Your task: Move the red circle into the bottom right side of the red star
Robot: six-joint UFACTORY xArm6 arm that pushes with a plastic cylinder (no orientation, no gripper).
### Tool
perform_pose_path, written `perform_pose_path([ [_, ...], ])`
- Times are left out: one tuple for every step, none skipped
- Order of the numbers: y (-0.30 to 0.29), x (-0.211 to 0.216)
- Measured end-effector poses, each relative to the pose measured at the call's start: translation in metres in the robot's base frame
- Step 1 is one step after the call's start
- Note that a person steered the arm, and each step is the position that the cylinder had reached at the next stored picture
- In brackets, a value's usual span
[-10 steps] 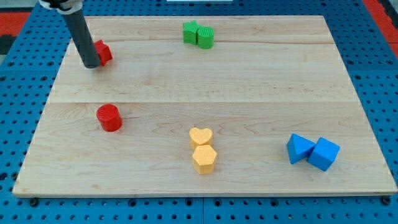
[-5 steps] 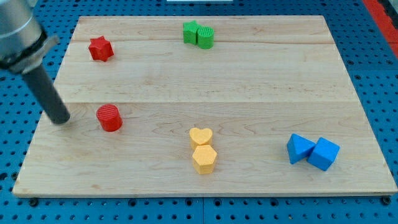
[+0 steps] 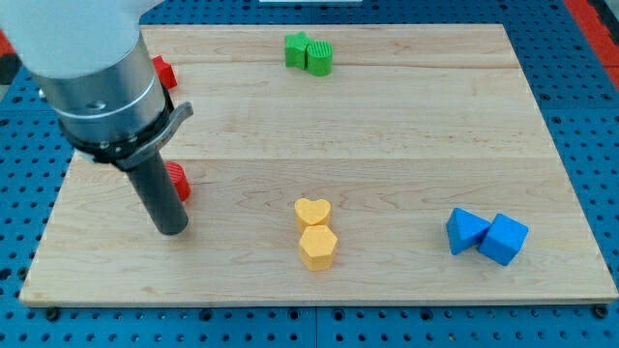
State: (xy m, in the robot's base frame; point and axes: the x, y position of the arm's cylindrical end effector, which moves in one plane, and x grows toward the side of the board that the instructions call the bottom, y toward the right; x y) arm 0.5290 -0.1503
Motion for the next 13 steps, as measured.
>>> perform_pose_path([
  [0.000, -0.030],
  [0.000, -0.057],
  [0.000, -0.087],
  [0.000, -0.115],
  [0.001, -0.118],
  [0.014, -0.082],
  [-0.011, -0.059],
  [-0.056, -0.071],
  [-0.064, -0.075],
  [-0.065, -0.096],
  [-0.065, -0.093],
  [-0.054, -0.069],
  [-0.053, -0.069],
])
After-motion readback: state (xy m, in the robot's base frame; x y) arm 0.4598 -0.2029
